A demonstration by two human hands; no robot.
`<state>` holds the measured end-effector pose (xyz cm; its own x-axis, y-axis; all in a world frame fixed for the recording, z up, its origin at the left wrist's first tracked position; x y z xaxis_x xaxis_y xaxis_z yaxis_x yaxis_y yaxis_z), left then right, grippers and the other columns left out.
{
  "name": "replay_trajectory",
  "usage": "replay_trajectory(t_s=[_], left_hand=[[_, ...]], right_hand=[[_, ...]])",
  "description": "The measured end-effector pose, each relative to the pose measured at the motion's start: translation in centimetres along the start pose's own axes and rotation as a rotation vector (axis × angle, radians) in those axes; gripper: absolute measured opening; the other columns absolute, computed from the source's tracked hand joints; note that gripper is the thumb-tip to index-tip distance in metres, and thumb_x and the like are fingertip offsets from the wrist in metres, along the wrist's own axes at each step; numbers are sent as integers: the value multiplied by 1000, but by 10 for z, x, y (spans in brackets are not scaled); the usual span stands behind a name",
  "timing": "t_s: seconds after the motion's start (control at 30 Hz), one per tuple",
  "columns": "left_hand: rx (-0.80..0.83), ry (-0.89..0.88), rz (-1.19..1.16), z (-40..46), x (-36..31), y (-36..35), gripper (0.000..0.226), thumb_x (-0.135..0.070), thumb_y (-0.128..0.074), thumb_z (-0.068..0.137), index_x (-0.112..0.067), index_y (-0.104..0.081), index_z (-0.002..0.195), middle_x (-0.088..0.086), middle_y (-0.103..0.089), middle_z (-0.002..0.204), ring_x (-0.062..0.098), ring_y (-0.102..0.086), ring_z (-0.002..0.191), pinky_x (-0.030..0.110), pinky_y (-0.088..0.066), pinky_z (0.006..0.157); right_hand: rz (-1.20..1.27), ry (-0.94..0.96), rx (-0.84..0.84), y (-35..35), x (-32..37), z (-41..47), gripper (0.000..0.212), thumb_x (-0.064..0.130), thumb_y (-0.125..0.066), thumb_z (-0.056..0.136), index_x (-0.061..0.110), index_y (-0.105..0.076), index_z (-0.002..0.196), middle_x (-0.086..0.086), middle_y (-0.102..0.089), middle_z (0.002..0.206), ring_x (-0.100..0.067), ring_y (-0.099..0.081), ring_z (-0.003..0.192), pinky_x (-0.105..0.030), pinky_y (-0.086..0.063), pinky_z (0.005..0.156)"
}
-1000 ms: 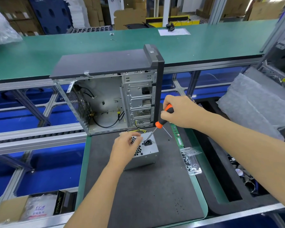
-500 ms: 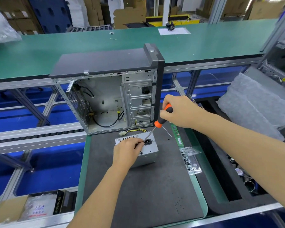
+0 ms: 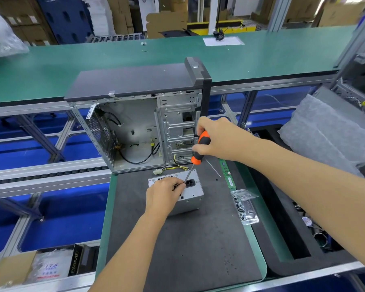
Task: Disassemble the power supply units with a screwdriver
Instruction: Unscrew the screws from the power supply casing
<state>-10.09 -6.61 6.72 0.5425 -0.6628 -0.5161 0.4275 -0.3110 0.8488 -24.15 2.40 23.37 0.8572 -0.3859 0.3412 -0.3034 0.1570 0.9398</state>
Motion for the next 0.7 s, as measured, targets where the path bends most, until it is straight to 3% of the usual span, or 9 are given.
replay_trajectory(t_s=[0.1,0.2,0.27,0.33,0.4,0.5,0.57,0.63,0.7], left_hand=[[7,-3,-3,0,0,-1,16,-41,-63,95,-36,-76,103,-14,-73,87,8,-64,86,22,-41,61],[0,-14,-9,1,-2,1,16,-40,-63,95,-35,-76,102,-15,-73,88,7,-63,86,17,-35,57],[-5,-31,-8,0,-2,1,16,-42,-63,94,-35,-76,102,-15,-73,91,7,-62,87,17,-34,57],[12,-25,-18,0,-3,1,15,-45,-63,93,-37,-74,99,-16,-70,87,4,-59,83,12,-31,57],[43,0,-34,0,-1,-3,15,-50,-63,88,-40,-70,97,-19,-62,76,4,-58,81,13,-29,57],[-24,36,-94,-5,6,-2,26,-54,-69,83,-40,-54,100,-19,-51,63,4,-53,66,20,-34,57],[-171,-98,-51,-13,1,3,33,-45,-81,77,-28,-57,93,-15,-51,58,7,-51,53,24,-39,51],[-294,-352,31,-25,-17,5,28,-37,-87,73,-21,-71,89,-11,-57,56,11,-54,49,22,-41,46],[-332,-519,82,-29,-31,4,33,-48,-74,80,-18,-78,94,-8,-56,55,13,-53,47,24,-43,42]], right_hand=[[-113,6,13,3,18,5,61,77,-54,78,20,-49,101,-1,-46,84,-19,-49,73,-28,-34,53],[-391,30,-38,6,42,13,76,83,-26,84,13,-55,88,-2,-42,71,-19,-44,61,-30,-30,49],[-480,95,-10,3,59,18,68,75,-28,91,12,-51,83,-1,-36,68,-19,-39,57,-31,-29,49],[-439,181,64,-4,72,21,45,59,-40,97,14,-47,94,1,-33,70,-16,-35,56,-30,-29,49],[-351,248,152,-12,79,23,30,43,-50,98,16,-42,106,2,-38,72,-17,-42,59,-32,-35,52],[-244,282,230,-17,83,24,25,32,-57,95,20,-39,108,6,-40,80,-11,-43,66,-33,-38,59],[-233,283,231,-17,82,25,25,32,-58,93,21,-38,105,7,-41,83,-11,-44,70,-32,-38,60],[-299,260,209,-15,78,26,34,48,-55,94,22,-34,101,7,-38,79,-16,-46,69,-34,-41,60],[-364,214,177,-11,72,26,43,64,-44,94,23,-29,99,6,-35,75,-13,-42,63,-34,-39,55]])
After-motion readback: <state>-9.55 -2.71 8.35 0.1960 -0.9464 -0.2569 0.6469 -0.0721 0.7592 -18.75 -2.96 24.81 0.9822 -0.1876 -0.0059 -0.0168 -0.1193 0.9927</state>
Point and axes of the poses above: each hand's wrist, its own z-axis towards the middle knuckle, its own y-axis out of the back of the hand, x = y × z, the point moved 8 cm from there along z, towards the middle knuckle
